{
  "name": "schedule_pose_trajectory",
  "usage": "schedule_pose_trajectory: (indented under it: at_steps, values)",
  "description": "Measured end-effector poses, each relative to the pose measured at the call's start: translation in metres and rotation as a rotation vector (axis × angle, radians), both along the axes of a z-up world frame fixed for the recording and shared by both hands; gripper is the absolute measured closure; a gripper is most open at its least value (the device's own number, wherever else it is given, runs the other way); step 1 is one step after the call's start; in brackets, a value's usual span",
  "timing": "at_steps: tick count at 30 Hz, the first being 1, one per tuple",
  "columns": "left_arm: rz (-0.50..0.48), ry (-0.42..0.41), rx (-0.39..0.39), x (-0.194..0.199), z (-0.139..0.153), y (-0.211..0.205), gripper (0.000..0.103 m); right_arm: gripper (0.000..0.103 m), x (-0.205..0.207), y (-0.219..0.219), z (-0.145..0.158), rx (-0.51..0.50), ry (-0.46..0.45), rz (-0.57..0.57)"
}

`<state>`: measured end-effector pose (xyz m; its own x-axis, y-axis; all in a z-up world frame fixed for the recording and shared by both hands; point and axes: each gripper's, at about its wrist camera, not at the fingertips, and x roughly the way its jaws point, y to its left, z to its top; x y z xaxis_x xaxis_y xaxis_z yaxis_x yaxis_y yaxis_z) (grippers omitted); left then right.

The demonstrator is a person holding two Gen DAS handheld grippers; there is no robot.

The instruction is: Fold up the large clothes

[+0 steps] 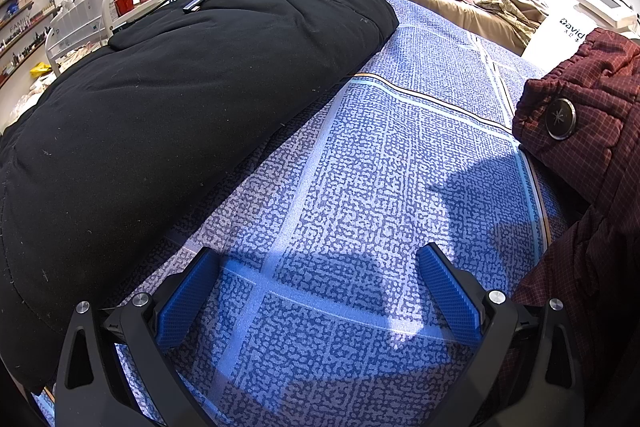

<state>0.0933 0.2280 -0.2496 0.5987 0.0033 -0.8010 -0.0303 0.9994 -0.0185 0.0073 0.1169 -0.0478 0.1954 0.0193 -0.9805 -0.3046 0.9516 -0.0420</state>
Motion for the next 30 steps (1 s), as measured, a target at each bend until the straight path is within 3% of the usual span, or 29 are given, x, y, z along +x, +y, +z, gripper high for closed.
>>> schedule_pose_trajectory:
  at_steps: [30]
  values:
    - [-0.002,0.000,-0.001,0.0006,-0.0007,0.0026,0.005,0.012,-0.0031,-0.0034,-0.0085,-0.011,0.026,-0.012]
